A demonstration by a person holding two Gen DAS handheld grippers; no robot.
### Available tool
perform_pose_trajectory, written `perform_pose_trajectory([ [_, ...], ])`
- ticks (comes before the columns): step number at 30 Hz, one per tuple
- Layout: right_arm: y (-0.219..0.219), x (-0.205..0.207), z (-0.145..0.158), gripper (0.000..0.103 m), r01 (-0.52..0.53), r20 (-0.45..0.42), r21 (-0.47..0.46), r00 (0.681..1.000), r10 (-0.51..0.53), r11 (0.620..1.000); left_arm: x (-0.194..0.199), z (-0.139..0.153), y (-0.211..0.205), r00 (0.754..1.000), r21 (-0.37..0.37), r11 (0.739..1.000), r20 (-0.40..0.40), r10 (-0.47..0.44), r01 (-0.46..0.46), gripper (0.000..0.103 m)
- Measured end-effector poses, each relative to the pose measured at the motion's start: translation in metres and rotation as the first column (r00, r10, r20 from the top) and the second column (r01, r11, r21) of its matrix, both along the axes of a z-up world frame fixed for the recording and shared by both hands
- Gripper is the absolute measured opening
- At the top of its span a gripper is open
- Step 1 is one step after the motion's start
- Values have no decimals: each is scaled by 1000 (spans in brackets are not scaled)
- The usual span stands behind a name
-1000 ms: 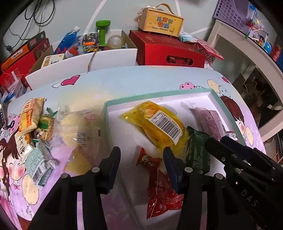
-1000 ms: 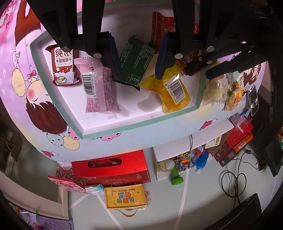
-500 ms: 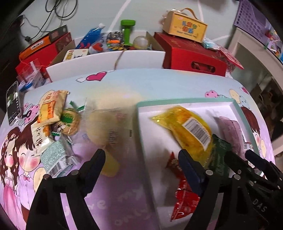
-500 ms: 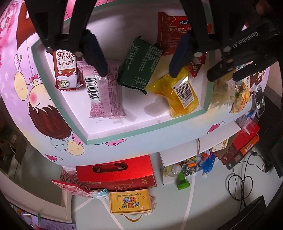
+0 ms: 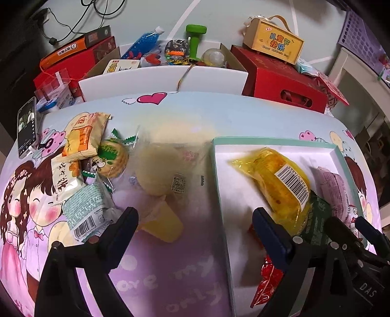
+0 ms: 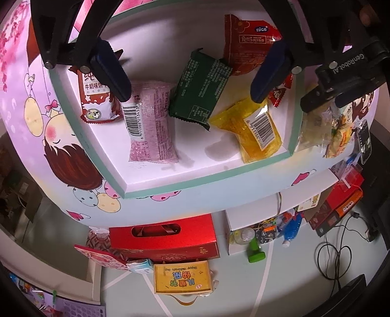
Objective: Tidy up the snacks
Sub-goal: 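Withdraw both open tools from the tray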
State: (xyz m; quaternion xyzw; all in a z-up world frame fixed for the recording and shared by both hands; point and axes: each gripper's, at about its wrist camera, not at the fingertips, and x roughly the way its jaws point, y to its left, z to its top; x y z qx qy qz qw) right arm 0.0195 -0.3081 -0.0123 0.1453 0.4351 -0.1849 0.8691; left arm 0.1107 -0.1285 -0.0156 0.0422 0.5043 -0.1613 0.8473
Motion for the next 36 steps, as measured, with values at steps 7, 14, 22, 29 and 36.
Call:
perform_pose_trajectory([
  [7,-3,-2,1,103,17,7,-3,1000,-17,1000,-1,0,-1,1000,2,1000,-1,-8,8,95],
  [14,0,0,1,103,6,-3,-28,1000,-6,1000,-2,-3,-4,999,15,1000,-18,-26,27,95],
  [22,2,-1,3,103,9,-6,-36,1000,-9,999,-6,1,-1,999,11,999,-24,-42,42,95],
  [29,10,1,6,103,-23,-6,-40,1000,23,999,-8,8,10,999,11,1000,-19,-29,29,95],
  [36,17,1,9,103,-36,1,-39,999,37,999,-8,16,33,1000,-7,1000,-14,12,-12,95],
])
